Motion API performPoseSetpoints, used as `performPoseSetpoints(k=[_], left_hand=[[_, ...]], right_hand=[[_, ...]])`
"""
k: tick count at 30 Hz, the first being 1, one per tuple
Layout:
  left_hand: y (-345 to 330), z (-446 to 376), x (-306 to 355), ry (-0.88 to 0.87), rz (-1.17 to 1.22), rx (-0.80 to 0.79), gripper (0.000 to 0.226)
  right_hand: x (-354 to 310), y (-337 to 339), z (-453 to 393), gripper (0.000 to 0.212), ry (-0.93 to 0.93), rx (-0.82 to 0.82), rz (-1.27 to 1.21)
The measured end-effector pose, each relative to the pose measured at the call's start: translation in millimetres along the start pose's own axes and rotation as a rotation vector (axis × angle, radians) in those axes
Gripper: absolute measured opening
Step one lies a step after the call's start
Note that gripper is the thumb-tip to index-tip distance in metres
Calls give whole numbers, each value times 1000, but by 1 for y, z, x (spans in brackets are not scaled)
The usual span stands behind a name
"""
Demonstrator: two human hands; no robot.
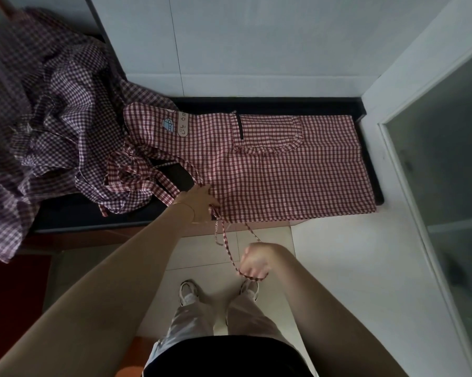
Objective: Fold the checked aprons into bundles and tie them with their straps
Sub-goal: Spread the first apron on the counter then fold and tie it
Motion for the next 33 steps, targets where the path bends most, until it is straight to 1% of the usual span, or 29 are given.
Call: performPoseSetpoints(k=[1,3,4,5,6,7,9,11,12,13,15,17,18,19,21,22,23,24,25,26,27,28,29,30,31,32,33], left_hand=[[0,1,1,0,-26,-7,52],[0,0,2,5,-52,-27,49],[0,-1,3,11,-52,-29,45],[2,-2,4,21,-38,-13,40],[2,-2,5,39,-4,23,36],[3,-2,5,69,57,69,36],[1,4,4,163,236,179,35],[-2,10,-1,289,349,306,35],[-6,12,-5,363,407,340,40],[-9,15,-8,428,485,352,46],[-13,15,-10,532,718,308,55],[-14,13,-11,601,955,229,61],[-13,10,-10,598,1029,190,58],[-10,8,-9,573,1047,162,51],[-6,0,-11,518,984,146,36],[-4,-3,-11,509,938,145,32],[-4,-4,-13,522,900,150,30],[-5,-1,-15,562,858,151,29],[-7,4,-16,624,790,159,30],[-6,8,-18,684,681,214,34],[-3,12,-19,706,562,306,40],[1,14,-16,667,453,411,45],[6,13,-10,579,376,495,48],[10,8,-1,469,328,506,53],[9,4,8,384,299,450,58],[8,-4,14,348,289,362,62],[6,-9,19,348,288,272,65]], right_hand=[[1,2,-2,30,-7,32,11],[-1,15,-4,22,22,188,-21],[-3,25,-4,17,46,296,-86],[-4,34,-3,13,65,397,-203],[-4,42,-2,11,67,461,-393],[-2,47,0,11,56,476,-641],[3,50,0,18,31,439,-1096],[10,51,1,25,-1,401,-1391],[13,50,3,28,-6,387,-1502],[15,51,5,29,4,367,-1591],[20,53,4,26,50,334,-1671],[23,56,3,13,88,323,-1701],[24,58,3,8,96,327,-1714],[24,60,5,8,106,326,-1724],[27,64,5,11,108,333,-1652],[31,67,7,15,85,349,-1579],[36,68,8,19,37,388,-1474],[44,71,12,20,-26,467,-1326],[53,75,17,18,-88,580,-1168],[63,86,20,15,-110,759,-1014],[69,96,27,15,-77,939,-932],[71,104,37,17,-37,1083,-896],[70,113,45,21,-4,1213,-820],[66,125,48,24,20,1307,-676],[56,134,50,24,63,1353,-476],[43,144,48,26,138,1346,-261],[31,148,42,34,205,1278,-67]])
Point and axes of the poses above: each hand's wrist, its own z-axis away from the middle knuckle, its own y-axis out of the back of the hand, x = y × z, the point moved 5 cm from there along -z, towards the middle knuckle, and after that the axes turned 1 degree about z, right-handed, at the moved point
